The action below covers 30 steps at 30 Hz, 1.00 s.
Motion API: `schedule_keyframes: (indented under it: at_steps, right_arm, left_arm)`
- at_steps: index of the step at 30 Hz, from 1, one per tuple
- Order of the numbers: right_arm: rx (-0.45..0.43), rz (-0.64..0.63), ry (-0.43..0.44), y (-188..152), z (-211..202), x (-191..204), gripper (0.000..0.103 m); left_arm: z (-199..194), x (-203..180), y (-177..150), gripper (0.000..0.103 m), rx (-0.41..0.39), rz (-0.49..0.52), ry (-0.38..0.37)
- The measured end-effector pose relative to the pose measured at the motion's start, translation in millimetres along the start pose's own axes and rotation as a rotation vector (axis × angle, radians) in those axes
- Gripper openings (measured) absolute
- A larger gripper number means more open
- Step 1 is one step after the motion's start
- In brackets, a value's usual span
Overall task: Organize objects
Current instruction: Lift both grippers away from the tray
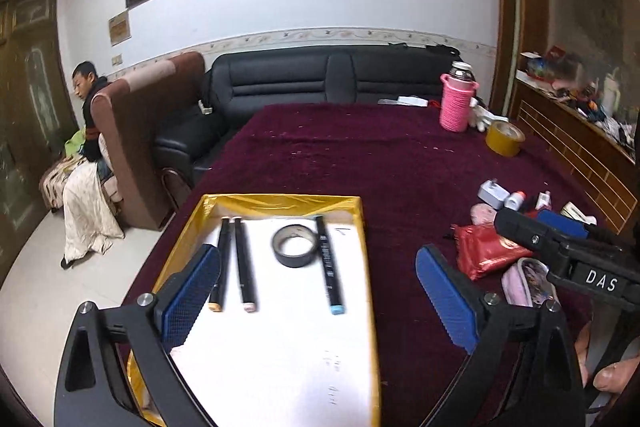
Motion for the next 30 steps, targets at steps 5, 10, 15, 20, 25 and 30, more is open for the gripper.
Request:
schedule_keyframes:
  at_steps: [5,10,15,20,25,30]
  right_arm:
    - [-0.022,0.054,-0.036,-4,-21,-36,0.094]
    - [-0.021,0.144,-0.050,-12,-32,-75,0.094]
    - [-0.006,0.247,-0.051,-21,-38,-111,0.094]
    - [0.003,0.355,-0.010,-31,-46,-141,0.094]
    - [0.028,0.449,0.126,-40,-47,-150,0.094]
    - [0.076,0.492,0.199,-47,-34,-143,0.094]
  left_arm:
    - [-2,-29,-2,0.099,0.003,0.045,-0.010]
    - [3,-48,-7,0.099,0.024,0.076,-0.014]
    - [10,-62,-14,0.099,0.051,0.093,-0.029]
    - [17,-74,-21,0.099,0.077,0.097,-0.059]
    - [23,-80,-30,0.099,0.103,0.069,-0.103]
    - [20,-78,-34,0.099,0.103,0.013,-0.151]
Point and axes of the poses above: each gripper's, at about its wrist camera, not at the fingertips, and z roughly the way its jaws point, x to its left, y to its top, the point moved 9 cm from there along z, roughly the way its jaws point
